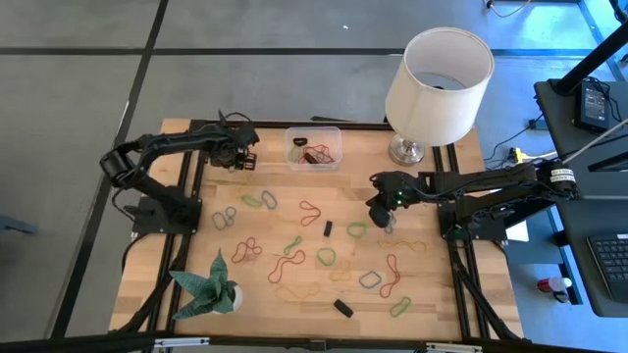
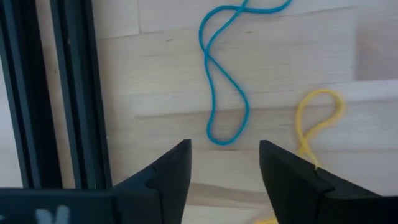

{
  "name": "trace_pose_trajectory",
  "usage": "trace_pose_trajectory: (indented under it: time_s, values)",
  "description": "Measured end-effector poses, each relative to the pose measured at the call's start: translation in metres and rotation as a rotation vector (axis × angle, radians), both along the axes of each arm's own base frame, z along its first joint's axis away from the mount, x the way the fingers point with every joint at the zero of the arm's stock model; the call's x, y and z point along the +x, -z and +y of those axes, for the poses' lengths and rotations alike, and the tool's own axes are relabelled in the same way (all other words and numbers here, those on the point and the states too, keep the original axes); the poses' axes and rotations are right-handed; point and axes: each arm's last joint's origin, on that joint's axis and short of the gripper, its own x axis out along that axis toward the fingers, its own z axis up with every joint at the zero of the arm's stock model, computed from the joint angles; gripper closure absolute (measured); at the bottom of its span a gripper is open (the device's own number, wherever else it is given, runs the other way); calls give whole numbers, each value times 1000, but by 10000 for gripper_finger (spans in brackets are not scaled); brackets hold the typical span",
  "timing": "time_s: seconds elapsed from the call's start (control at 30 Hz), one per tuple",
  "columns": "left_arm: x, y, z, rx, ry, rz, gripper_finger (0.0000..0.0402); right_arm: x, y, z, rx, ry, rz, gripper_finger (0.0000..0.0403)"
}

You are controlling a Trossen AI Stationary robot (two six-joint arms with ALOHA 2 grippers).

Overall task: Pick and place rubber bands into bin
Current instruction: Put the blue rubber band into the transparent bin

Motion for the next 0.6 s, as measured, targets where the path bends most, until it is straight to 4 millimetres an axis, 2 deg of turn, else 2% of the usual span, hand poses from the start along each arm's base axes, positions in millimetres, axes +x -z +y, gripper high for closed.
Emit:
trace_pose_trajectory:
  time_s: [0.23,0.37,0.5,0.6]
  values:
    - [-7,37,6,-56,-47,-40,206,1,-1,0,-1,0,-9,397]
    - [-13,49,9,-66,-77,-74,208,1,-1,0,-1,0,-12,397]
    - [-17,50,11,-68,-98,-71,234,1,-1,0,-2,0,-13,397]
    - [-18,50,13,-61,-94,-78,277,1,-1,0,-2,0,-13,397]
